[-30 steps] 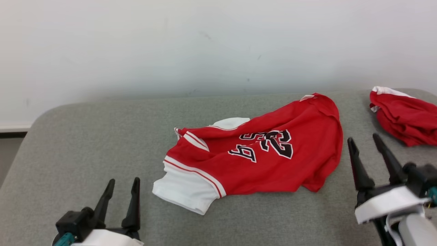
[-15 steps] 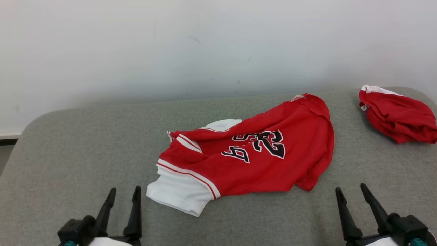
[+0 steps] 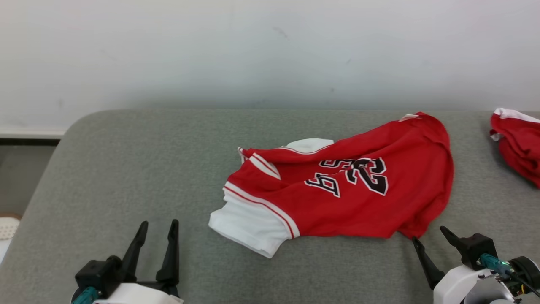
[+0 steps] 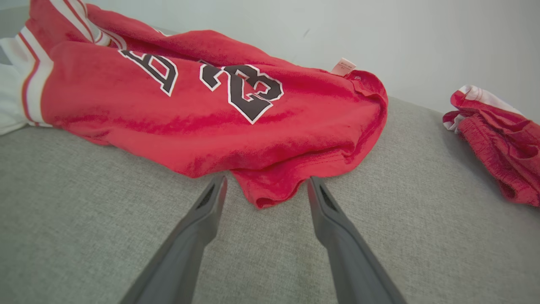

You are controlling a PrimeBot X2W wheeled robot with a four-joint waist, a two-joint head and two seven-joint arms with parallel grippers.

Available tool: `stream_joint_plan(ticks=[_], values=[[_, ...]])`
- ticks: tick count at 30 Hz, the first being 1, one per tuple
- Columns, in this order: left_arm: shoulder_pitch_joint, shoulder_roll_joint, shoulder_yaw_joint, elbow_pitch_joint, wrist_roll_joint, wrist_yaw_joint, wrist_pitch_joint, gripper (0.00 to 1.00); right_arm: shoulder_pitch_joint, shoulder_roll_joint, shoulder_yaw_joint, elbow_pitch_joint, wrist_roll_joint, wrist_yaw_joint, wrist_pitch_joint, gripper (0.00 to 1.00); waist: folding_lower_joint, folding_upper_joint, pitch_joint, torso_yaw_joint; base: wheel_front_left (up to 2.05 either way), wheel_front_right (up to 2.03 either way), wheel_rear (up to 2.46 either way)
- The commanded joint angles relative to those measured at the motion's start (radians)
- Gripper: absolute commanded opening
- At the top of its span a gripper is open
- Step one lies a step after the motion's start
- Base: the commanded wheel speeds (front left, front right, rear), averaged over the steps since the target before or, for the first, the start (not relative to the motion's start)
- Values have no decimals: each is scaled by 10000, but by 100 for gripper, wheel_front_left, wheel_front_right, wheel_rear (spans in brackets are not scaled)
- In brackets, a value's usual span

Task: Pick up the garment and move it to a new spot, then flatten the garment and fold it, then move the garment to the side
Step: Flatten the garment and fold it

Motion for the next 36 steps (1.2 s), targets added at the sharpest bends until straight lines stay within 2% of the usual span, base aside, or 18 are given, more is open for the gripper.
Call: stream_joint_plan(ticks=[1, 7, 13, 15, 16, 17, 19, 20, 24, 28, 32, 36], values=[[-60, 82, 24, 0, -74, 16, -1, 100, -233, -158, 71, 154, -25, -23, 133, 100, 0, 0, 184, 277, 0, 0, 0], [-210, 120, -27, 36, -151, 16, -1, 100, -767, -431, 400, 1012, 192, -23, 662, 100, 0, 0, 533, 718, 0, 0, 0], [-390, 158, -66, 68, -205, 16, -1, 100, -1215, -508, 823, 1680, 385, -23, 976, 100, 0, 0, 750, 881, 0, 0, 0], [-437, 171, -82, 95, -232, 16, -1, 100, -1344, -537, 1074, 2115, 581, -23, 1129, 75, 0, 0, 793, 915, 0, 0, 0], [-437, 171, -82, 95, -232, 16, -1, 100, -1344, -537, 1074, 2115, 581, -23, 1129, 75, 0, 0, 793, 915, 0, 0, 0], [-445, 179, -71, 111, -236, 16, -1, 100, -1381, -555, 1136, 2233, 632, -23, 1119, 63, 0, 0, 793, 912, 0, 0, 0], [-445, 192, -46, 134, -243, 16, -1, 100, -1398, -596, 1249, 2472, 692, -23, 1140, 26, 0, 0, 760, 883, 0, 0, 0], [-422, 197, -30, 143, -236, 16, -1, 100, -1409, -614, 1318, 2568, 742, -23, 1093, 0, 0, 0, 727, 858, 0, 0, 0], [-265, 199, 52, 134, -175, 16, -1, 100, -1484, -693, 1431, 2665, 909, -23, 750, 0, 0, 0, 565, 649, 0, 0, 0], [-140, 182, 154, 114, -123, 17, -1, 100, -1373, -683, 1619, 2096, 1402, -23, 598, 0, 0, 0, 428, 313, 0, 0, 0], [-17, 169, 242, 121, -62, 16, -1, 100, -1007, -1330, 2112, 1053, 2005, -23, 1229, 0, 0, 0, 294, -45, 0, 0, 0], [24, 193, 321, 86, -29, 17, -1, 100, -476, -2482, 2671, -488, 2801, -23, 2237, 0, 0, 0, 221, -343, 0, 0, 0]])
